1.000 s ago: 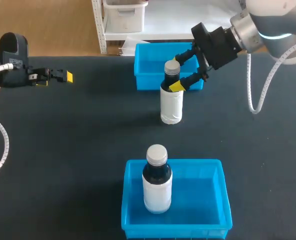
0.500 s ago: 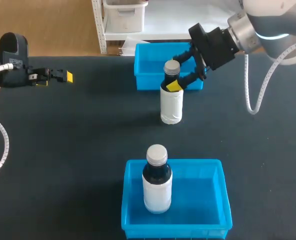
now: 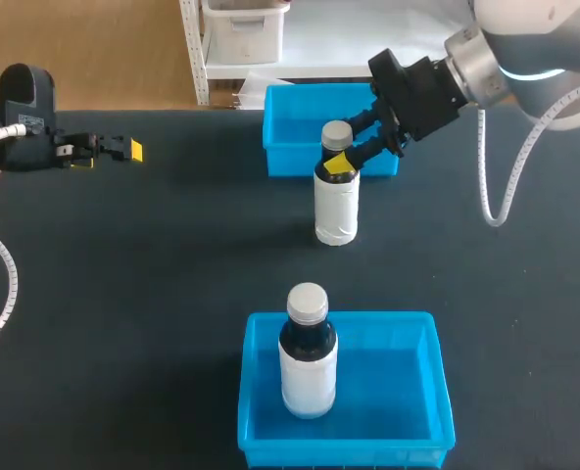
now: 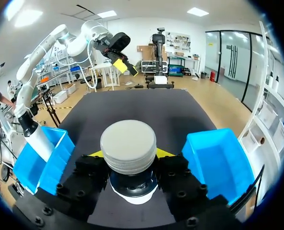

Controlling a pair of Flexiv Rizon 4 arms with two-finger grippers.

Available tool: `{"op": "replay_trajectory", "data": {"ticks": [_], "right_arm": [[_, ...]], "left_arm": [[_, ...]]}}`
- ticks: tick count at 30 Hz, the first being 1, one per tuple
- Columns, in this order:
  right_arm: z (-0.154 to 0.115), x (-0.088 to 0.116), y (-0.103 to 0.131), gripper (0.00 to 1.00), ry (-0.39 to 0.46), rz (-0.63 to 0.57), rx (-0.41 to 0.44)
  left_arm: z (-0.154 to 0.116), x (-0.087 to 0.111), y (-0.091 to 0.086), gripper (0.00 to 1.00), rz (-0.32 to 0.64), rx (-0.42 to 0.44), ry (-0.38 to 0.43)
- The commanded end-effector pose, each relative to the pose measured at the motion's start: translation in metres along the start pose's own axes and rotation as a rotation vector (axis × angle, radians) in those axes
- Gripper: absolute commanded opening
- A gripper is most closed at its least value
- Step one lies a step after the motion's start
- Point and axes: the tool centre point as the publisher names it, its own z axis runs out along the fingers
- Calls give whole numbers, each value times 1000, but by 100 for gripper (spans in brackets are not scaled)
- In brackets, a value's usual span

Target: Pick up the bottle, and place it in the far bin if it is heavy, or in the near bin if it is light.

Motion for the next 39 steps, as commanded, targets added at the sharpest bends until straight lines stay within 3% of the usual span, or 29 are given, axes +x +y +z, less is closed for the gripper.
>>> {"op": "replay_trajectory", "data": {"ticks": [1, 2, 9, 14, 27, 39], "right_arm": [[-3, 0, 3, 14, -4, -5, 8], [-5, -2, 4, 0, -6, -8, 12], [-33, -20, 20, 0, -17, -41, 37], [-58, -37, 45, 0, -19, -49, 36], [-109, -78, 150, 0, -44, -91, 71], [-105, -75, 242, 0, -14, -94, 35]], "left_arm": [[0, 0, 0, 100, 0, 0, 0], [0, 0, 0, 100, 0, 0, 0], [0, 0, 0, 100, 0, 0, 0], [0, 0, 0, 100, 0, 0, 0], [0, 0, 0, 100, 0, 0, 0], [0, 0, 0, 100, 0, 0, 0]]}}
